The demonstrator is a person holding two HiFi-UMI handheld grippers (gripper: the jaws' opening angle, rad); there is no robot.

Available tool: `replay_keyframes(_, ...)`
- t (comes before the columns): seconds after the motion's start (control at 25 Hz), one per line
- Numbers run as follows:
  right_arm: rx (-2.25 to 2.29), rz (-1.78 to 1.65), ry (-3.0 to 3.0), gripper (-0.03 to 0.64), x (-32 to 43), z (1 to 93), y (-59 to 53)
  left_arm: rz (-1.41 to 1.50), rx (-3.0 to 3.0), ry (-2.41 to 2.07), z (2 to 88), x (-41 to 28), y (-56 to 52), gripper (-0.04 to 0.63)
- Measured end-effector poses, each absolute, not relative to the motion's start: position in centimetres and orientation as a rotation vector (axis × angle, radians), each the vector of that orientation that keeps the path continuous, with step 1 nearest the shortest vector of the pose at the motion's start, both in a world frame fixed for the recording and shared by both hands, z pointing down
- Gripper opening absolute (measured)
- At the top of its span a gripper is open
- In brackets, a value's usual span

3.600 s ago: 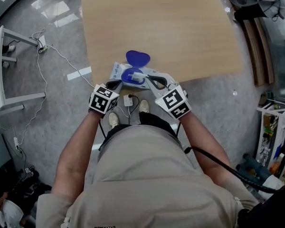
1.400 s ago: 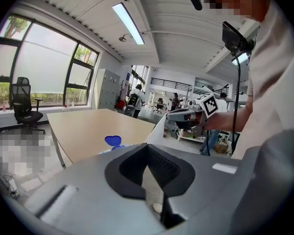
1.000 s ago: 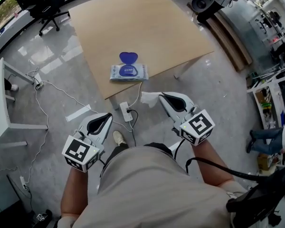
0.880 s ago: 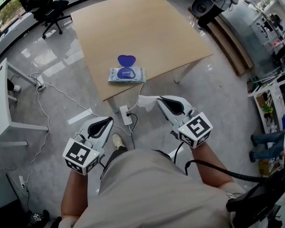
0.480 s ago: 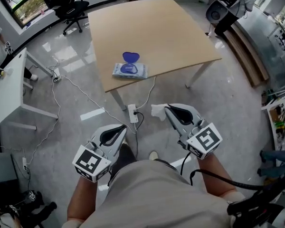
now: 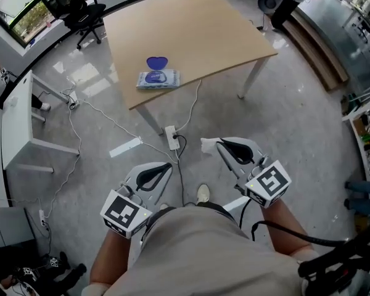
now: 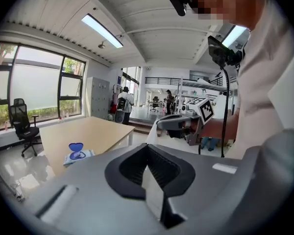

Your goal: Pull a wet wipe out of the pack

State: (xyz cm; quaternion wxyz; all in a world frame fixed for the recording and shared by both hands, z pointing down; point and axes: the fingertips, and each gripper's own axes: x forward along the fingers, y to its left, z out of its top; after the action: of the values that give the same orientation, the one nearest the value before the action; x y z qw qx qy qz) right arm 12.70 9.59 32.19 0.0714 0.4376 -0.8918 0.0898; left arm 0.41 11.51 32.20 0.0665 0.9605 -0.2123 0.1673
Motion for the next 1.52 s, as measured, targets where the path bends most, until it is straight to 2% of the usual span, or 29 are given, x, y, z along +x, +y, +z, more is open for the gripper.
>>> replay_keyframes(0.16,1.403,0.248,-2.615,0.003,11.0,31.2,11.8,0.5,2.968,-0.57,30.9,-1.4,13.9,0.002)
replay_keyframes(0.56,1.374,0.179,-2.629,0.003,-1.5,29.4,17.6,0.433,2.894,-0.634,30.9,-15.7,18.7,0.002)
replay_keyframes(0.72,1.373,0.156,-2.622,0.003,-5.7,28.9,19.6,0.43,2.9,-0.621,30.8,-19.3,20.6,0.002)
replay_keyframes(1.0,1.395,0.124,-2.644,0.003,-9.7,28.5,22.6,0.411,2.937,-0.536,30.8,-20.9,22.3,0.002)
replay_keyframes(1.52,1.428,0.121,-2.617,0.003,-10.9,28.3,25.8,0.418,2.952,-0.434,31.3,-20.9,24.9,0.002)
